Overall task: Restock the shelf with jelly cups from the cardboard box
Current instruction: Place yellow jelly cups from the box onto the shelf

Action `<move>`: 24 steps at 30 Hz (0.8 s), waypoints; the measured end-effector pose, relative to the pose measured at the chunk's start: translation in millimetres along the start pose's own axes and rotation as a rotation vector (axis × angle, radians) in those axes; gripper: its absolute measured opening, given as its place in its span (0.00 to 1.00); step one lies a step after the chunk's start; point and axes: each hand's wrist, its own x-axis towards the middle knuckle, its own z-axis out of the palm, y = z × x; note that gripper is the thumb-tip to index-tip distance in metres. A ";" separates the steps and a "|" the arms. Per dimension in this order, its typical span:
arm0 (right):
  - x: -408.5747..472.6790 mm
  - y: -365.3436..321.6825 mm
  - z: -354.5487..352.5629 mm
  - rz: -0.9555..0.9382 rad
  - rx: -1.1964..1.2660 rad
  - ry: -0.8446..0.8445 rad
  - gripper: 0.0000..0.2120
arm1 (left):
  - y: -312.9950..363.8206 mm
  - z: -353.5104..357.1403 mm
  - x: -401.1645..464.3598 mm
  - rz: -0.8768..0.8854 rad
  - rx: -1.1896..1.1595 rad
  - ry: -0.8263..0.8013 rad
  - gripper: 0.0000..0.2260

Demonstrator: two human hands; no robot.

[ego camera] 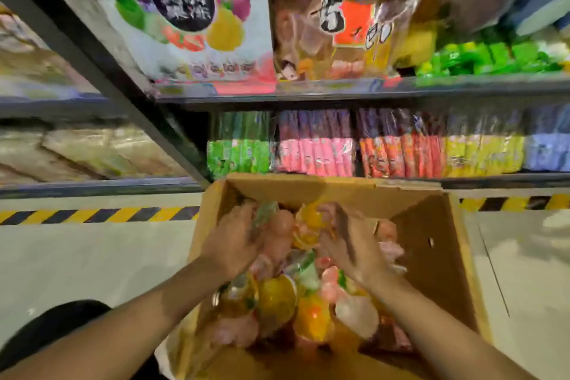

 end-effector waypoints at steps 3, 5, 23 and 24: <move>24.4 49.2 41.4 0.068 -0.136 -0.044 0.29 | -7.7 25.1 25.9 -0.053 0.225 -0.035 0.27; 35.9 66.0 60.2 0.121 -0.223 -0.042 0.29 | -6.4 36.4 37.6 -0.035 0.292 -0.023 0.27; 65.6 81.4 88.6 0.242 -0.235 0.095 0.29 | 28.2 106.9 84.5 0.351 0.785 0.000 0.37; 65.4 81.6 89.6 0.226 -0.254 0.106 0.28 | 28.0 111.8 87.5 0.349 0.770 0.020 0.38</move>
